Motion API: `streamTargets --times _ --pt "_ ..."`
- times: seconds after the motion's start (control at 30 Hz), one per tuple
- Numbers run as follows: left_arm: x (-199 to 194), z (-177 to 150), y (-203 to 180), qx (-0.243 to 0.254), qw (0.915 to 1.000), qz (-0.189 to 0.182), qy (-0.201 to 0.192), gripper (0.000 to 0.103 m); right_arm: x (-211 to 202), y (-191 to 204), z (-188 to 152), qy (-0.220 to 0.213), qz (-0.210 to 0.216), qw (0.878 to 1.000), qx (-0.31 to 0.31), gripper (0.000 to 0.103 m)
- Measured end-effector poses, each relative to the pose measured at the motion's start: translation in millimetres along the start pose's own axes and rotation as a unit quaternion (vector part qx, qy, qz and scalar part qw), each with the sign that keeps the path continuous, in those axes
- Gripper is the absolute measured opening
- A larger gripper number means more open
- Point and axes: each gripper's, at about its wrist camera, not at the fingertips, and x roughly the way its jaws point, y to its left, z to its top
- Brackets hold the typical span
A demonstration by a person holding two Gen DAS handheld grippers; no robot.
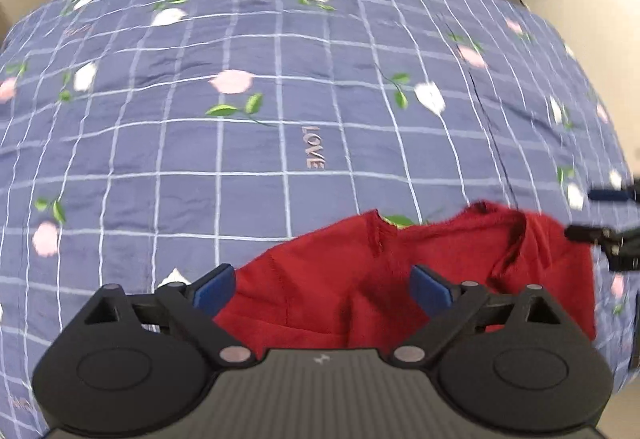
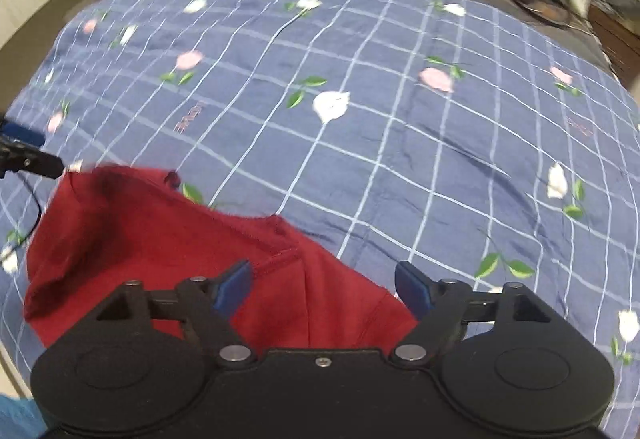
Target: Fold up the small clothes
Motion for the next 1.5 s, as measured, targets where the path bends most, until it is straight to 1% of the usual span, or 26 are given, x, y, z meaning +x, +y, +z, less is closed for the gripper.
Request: streamTargets --times 0.03,0.1,0.17,0.23,0.3,0.37,0.43,0.53,0.6,0.67,0.7,0.73,0.77,0.8,0.83,0.87,0.9,0.93,0.97,1.0,1.17,1.3,1.37,1.4,1.5 --pt "-4 -1 6 -0.017 0.9998 -0.008 -0.005 0.099 -2 0 -3 -0.004 -0.001 1.000 0.006 0.083" --pt "-9 -2 17 -0.051 0.9983 -0.025 -0.013 0.099 -5 5 -12 -0.009 -0.003 1.000 0.005 0.086" --pt "-15 -6 24 -0.078 0.9963 -0.028 -0.022 0.099 -5 14 -23 -0.005 -0.004 1.000 -0.007 0.086" --pt "-19 -13 24 -0.085 0.9956 -0.026 -0.030 0.099 -2 27 -38 0.009 -0.005 1.000 -0.026 0.086" --pt "-20 -23 16 -0.067 0.9972 -0.019 -0.029 0.099 3 40 -54 0.024 -0.004 0.999 -0.046 0.086" --pt "-15 -37 1 -0.028 0.9995 -0.002 -0.017 0.099 7 51 -68 0.038 -0.003 0.997 -0.061 0.086" --pt "-6 -51 -16 0.011 0.9999 0.013 0.001 0.099 11 60 -79 0.049 0.000 0.997 -0.063 0.086" --pt "12 -71 -38 0.063 0.9965 0.045 0.031 0.099 17 69 -88 0.051 -0.012 0.996 -0.067 0.085" --pt "26 -79 -50 0.096 0.9904 0.087 0.048 0.097 22 72 -89 0.047 -0.022 0.996 -0.075 0.080" --pt "37 -84 -57 0.118 0.9835 0.127 0.052 0.087 28 74 -87 0.047 -0.029 0.995 -0.079 0.067" --pt "41 -83 -59 0.120 0.9810 0.143 0.054 0.077 31 74 -84 0.045 -0.033 0.995 -0.081 0.063" --pt "43 -81 -58 0.115 0.9801 0.152 0.054 0.068 33 74 -82 0.043 -0.038 0.995 -0.083 0.054" --pt "45 -79 -56 0.106 0.9807 0.155 0.053 0.062 34 73 -79 0.041 -0.042 0.995 -0.083 0.046" --pt "45 -76 -52 0.095 0.9827 0.151 0.051 0.050 34 72 -76 0.039 -0.040 0.995 -0.080 0.041" --pt "43 -72 -48 0.078 0.9854 0.144 0.048 0.038 32 69 -73 0.034 -0.036 0.996 -0.074 0.029" --pt "42 -70 -44 0.065 0.9878 0.135 0.044 0.031 30 65 -70 0.029 -0.034 0.997 -0.068 0.016" --pt "40 -68 -40 0.052 0.9901 0.124 0.039 0.017 27 62 -68 0.025 -0.033 0.997 -0.063 0.012" --pt "38 -66 -36 0.038 0.9921 0.114 0.034 0.010 23 57 -65 0.018 -0.032 0.998 -0.056 0.009" --pt "36 -64 -31 0.026 0.9933 0.109 0.029 0.008 19 52 -63 0.012 -0.030 0.999 -0.044 0.005" --pt "32 -63 -26 0.011 0.9943 0.104 0.022 0.006 15 46 -61 0.007 -0.029 0.999 -0.033 0.005" --pt "24 -61 -5 -0.050 0.9927 0.109 0.002 0.005 -1 13 -53 -0.013 -0.044 0.998 0.030 0.004" --pt "29 -60 5 -0.080 0.9904 0.112 0.012 0.005 4 -13 -56 0.001 -0.059 0.994 0.092 0.004" --pt "32 -60 9 -0.093 0.9888 0.115 0.018 0.006 9 -21 -60 0.011 -0.064 0.992 0.111 0.005" --pt "34 -59 10 -0.100 0.9877 0.119 0.022 0.008 11 -24 -61 0.016 -0.066 0.991 0.117 0.005" --pt "34 -59 15 -0.118 0.9836 0.133 0.031 0.018 16 -27 -67 0.028 -0.080 0.989 0.122 0.008"
